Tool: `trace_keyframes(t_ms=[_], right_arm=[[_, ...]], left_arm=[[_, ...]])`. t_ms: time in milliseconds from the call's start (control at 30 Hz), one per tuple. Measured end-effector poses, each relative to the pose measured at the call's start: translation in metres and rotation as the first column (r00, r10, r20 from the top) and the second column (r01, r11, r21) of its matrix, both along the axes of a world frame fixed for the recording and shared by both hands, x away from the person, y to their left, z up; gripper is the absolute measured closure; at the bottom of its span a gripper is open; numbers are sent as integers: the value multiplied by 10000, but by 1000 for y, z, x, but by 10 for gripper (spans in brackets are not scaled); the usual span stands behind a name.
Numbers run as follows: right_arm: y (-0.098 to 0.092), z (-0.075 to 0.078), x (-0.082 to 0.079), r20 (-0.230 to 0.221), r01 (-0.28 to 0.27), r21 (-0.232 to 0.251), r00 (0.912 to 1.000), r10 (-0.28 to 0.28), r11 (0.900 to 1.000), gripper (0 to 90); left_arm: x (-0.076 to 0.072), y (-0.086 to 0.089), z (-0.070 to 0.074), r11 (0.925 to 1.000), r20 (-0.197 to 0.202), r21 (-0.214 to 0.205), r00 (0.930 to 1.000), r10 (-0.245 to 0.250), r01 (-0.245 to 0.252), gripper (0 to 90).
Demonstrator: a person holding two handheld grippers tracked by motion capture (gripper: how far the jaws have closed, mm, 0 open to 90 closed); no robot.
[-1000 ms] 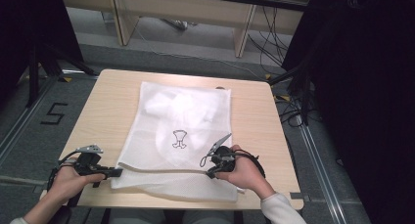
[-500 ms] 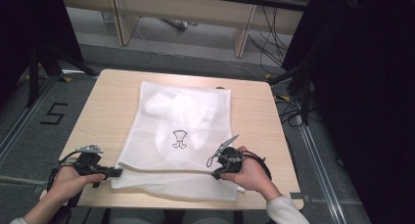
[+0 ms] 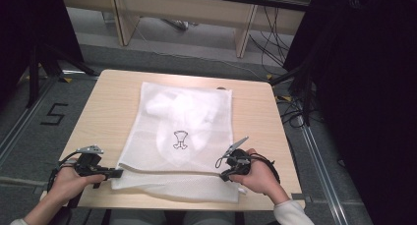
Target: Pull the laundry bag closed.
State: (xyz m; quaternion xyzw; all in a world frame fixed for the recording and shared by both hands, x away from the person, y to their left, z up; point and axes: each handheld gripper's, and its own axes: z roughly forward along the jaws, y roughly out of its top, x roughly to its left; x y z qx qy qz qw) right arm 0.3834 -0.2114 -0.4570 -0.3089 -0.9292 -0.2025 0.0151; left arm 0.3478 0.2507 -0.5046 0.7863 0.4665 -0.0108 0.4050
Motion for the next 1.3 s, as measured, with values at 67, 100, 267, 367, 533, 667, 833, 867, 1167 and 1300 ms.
trace_keyframes(t_ms=[67,100,267,367,533,667,833,867,1167,1300], right_arm=[[-2,0,-1,-104,198,-57,9997,-199,9998,827],[-2,0,-1,-127,204,-88,9997,-205,9998,827],[-5,0,-1,-35,271,-130,9996,-272,9995,827],[-8,0,-1,-133,316,-175,9994,-318,9993,827],[-16,-3,-1,-242,408,-227,9988,-414,9989,827],[-22,-4,-1,-311,512,-209,9982,-519,9985,827],[-26,-8,1,-452,607,-261,9971,-618,9978,826],[-26,-9,0,-496,623,-256,9968,-635,9977,827],[-25,-11,-1,-589,692,-402,9957,-715,9968,826],[-27,-10,-1,-321,631,109,9975,-627,9979,778]], left_arm=[[0,0,0,10000,0,-31,10000,16,-16,857],[0,0,0,10000,0,-1,10000,7,-7,857],[0,0,0,10000,1,-50,10000,33,-33,857],[0,0,0,10000,15,-10,10000,47,-47,857],[1,2,1,9997,-193,212,9998,-73,77,857],[0,1,-1,9999,-69,100,9999,104,-103,857],[0,0,-1,9998,-102,131,9998,148,-147,857],[0,0,-1,9997,-107,170,9998,149,-147,857],[1,1,-3,9991,-250,392,9996,-127,137,849],[1,4,-1,9888,264,1491,9996,-136,95,611]])
